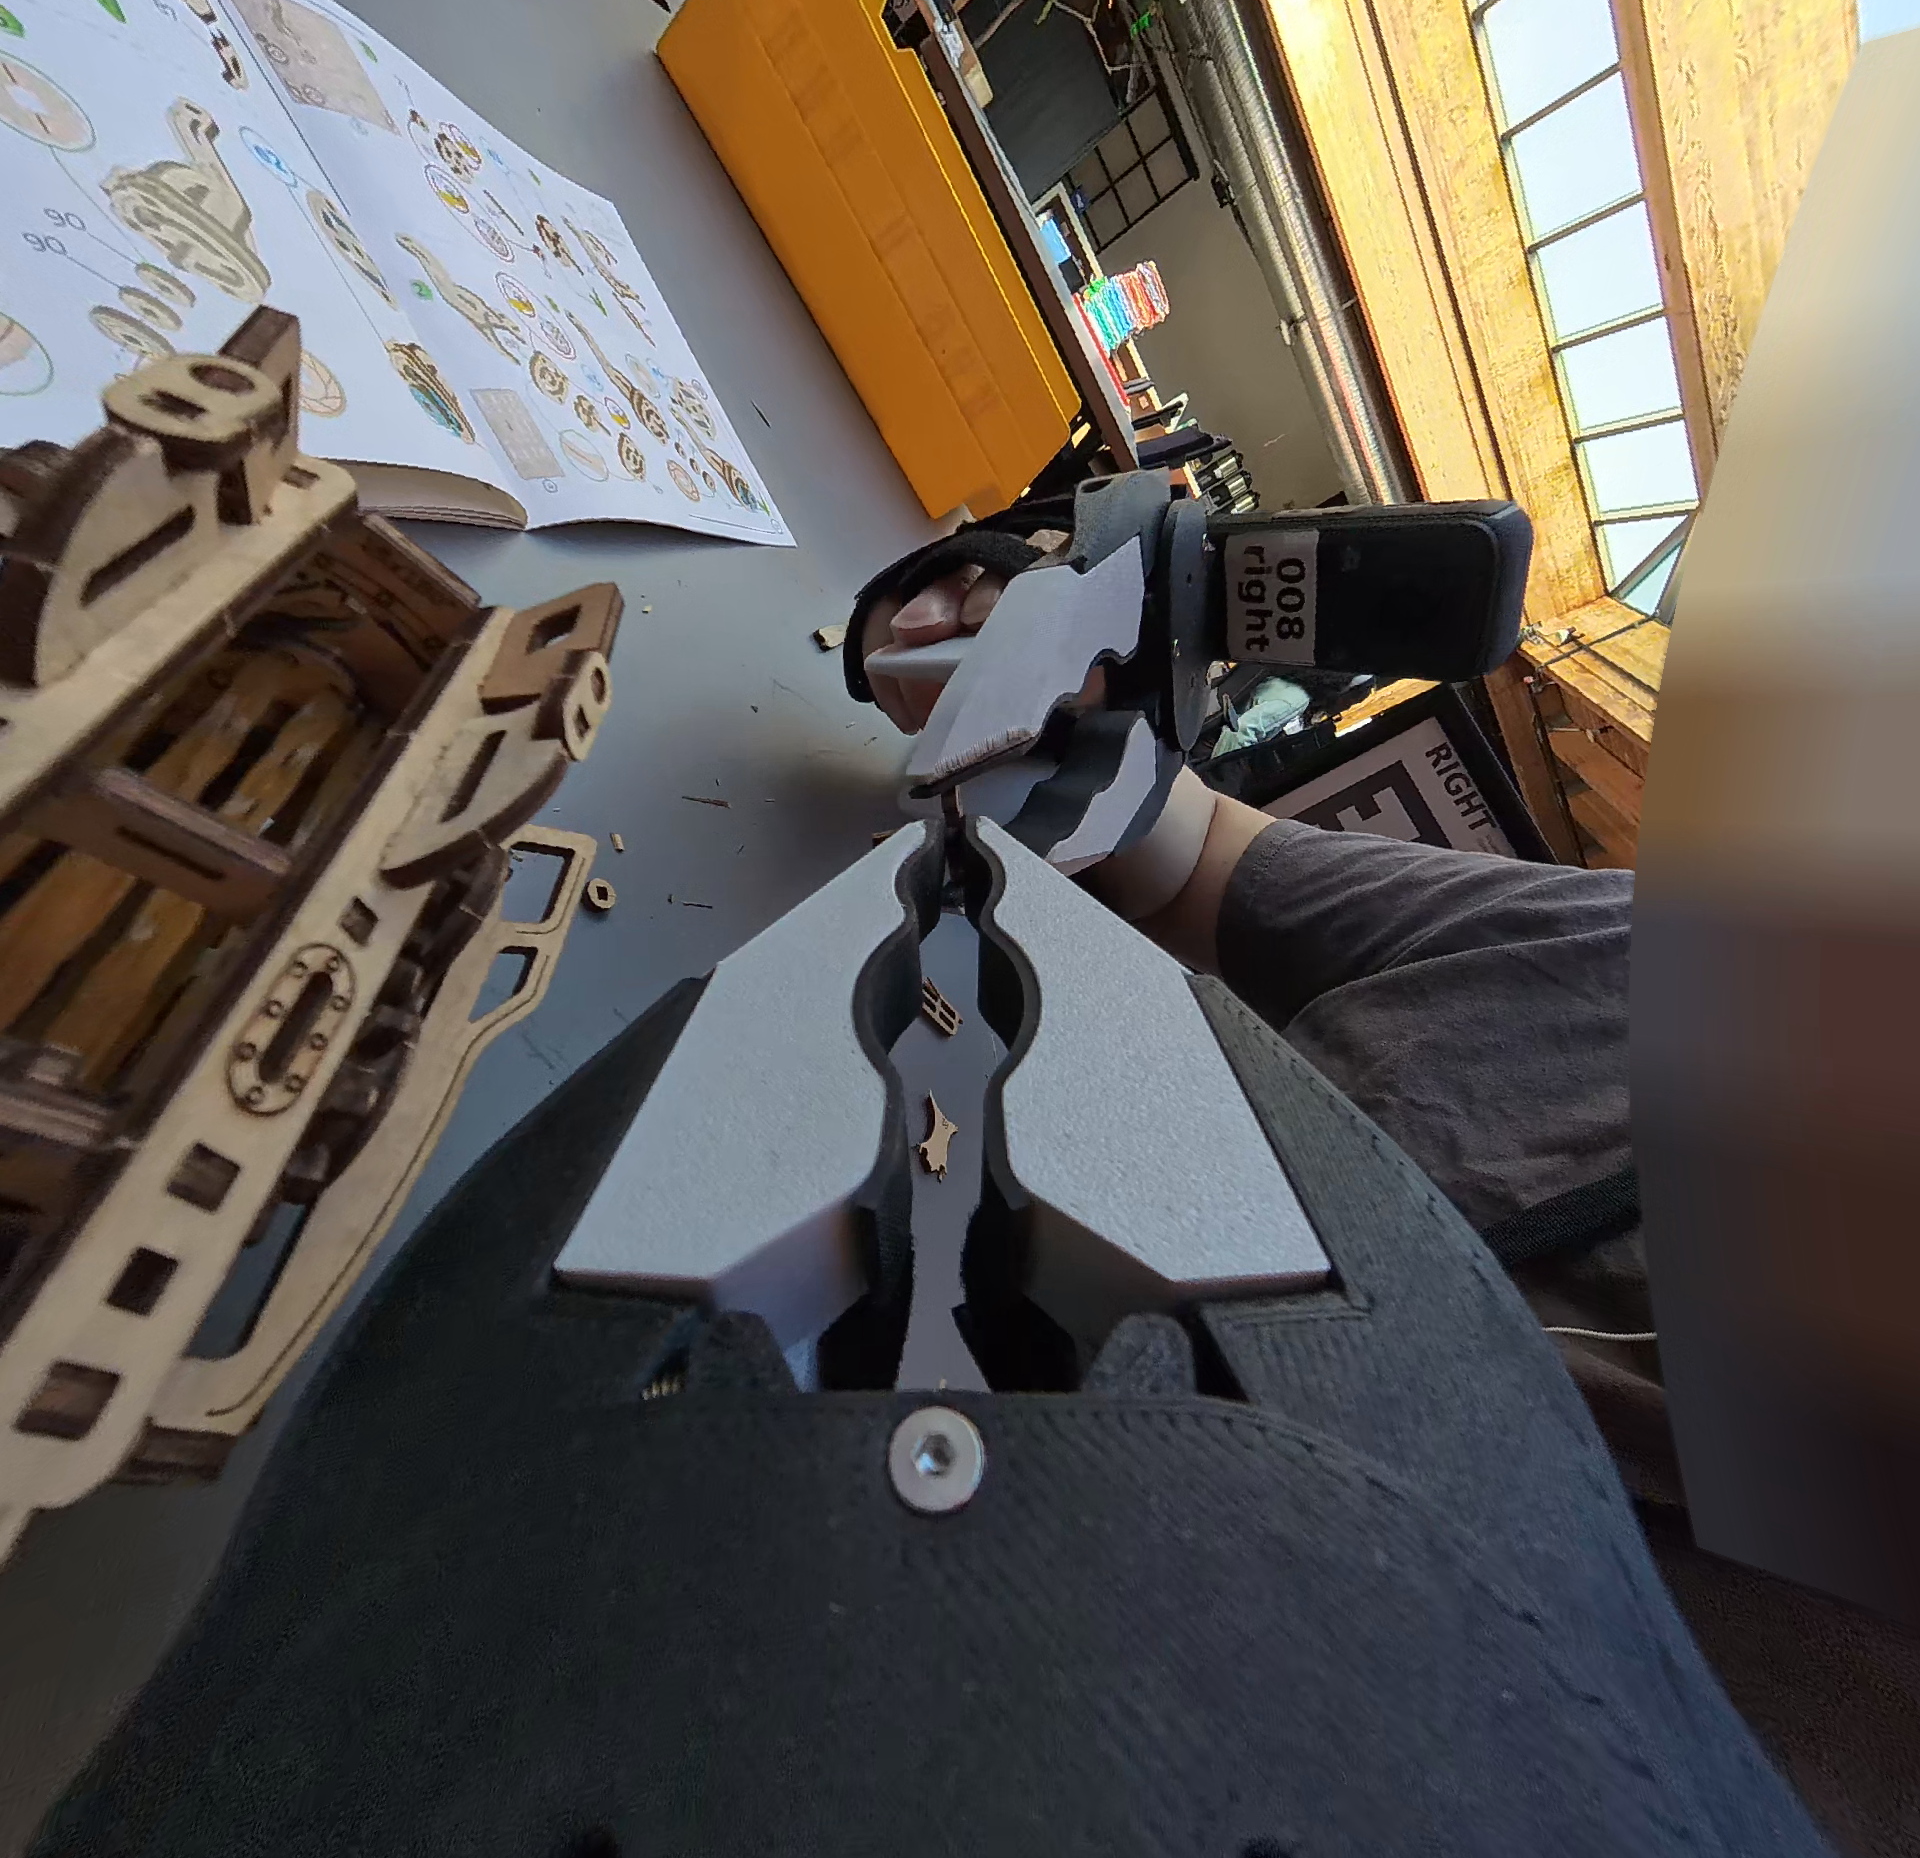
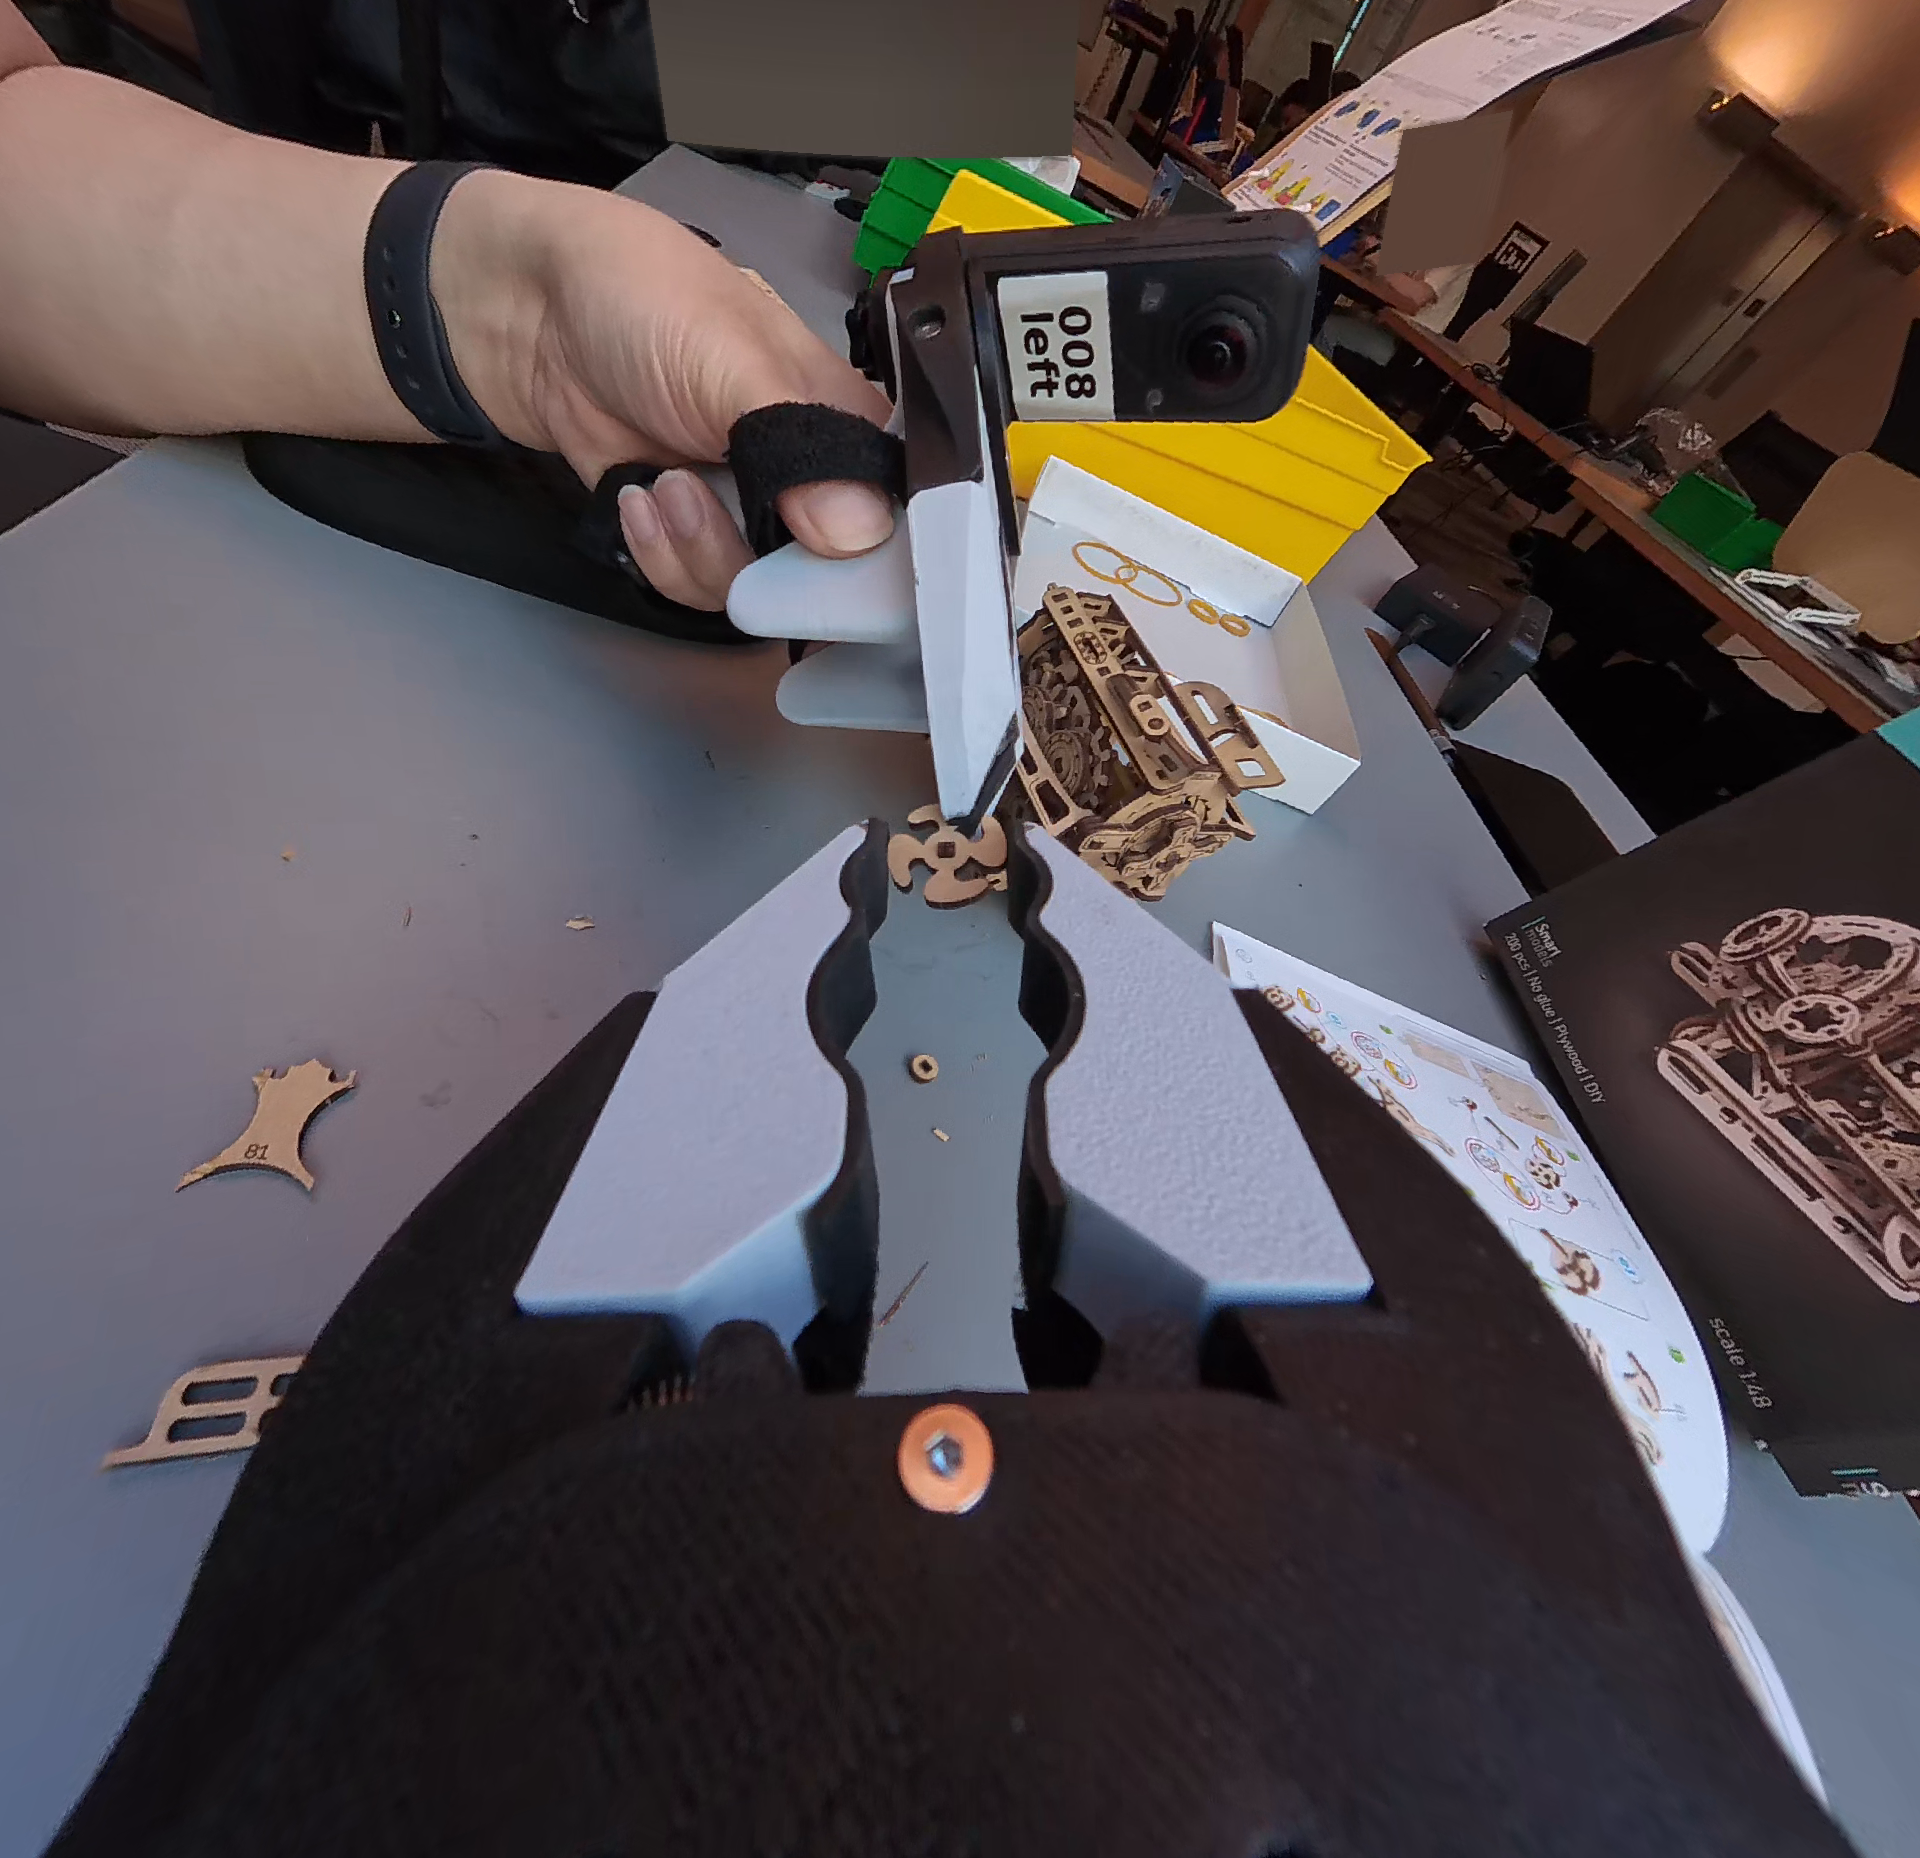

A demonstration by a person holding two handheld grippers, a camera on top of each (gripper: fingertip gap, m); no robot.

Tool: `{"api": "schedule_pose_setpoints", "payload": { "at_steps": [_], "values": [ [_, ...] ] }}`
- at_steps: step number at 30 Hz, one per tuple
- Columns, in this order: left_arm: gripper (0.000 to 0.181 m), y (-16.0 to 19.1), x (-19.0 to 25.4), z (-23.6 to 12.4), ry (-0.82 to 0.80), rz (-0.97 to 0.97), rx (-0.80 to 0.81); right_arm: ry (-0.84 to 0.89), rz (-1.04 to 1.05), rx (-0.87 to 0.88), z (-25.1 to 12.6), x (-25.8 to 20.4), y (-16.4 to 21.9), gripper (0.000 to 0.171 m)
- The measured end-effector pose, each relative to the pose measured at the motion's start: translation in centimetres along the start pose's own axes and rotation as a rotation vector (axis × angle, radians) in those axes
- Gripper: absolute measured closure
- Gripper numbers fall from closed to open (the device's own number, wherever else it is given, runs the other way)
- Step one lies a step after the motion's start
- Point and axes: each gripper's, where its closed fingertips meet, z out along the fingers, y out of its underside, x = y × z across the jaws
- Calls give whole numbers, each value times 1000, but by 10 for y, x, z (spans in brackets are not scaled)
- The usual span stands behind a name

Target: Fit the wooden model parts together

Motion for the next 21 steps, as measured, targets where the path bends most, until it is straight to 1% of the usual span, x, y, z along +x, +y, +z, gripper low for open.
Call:
{"api": "schedule_pose_setpoints", "payload": {
  "at_steps": [6,8,9,11,13,16,21],
  "values": [
    [179,-6,3,-1,3,28,35,-25,141,47,-2,7,-3,150],
    [166,-15,6,-6,-3,50,76,-20,229,78,-6,16,-4,150],
    [165,-20,8,-9,-4,73,101,-27,288,103,-8,20,-5,150],
    [164,-28,15,-15,-1,138,144,-57,445,171,-12,29,-9,150],
    [159,-33,21,-17,-18,213,169,-143,640,278,-18,34,-20,150],
    [158,-30,28,-11,-49,328,153,-251,879,460,-29,44,-36,150],
    [159,-23,32,-1,-95,436,131,-305,993,549,-36,51,-43,150]
  ]
}}
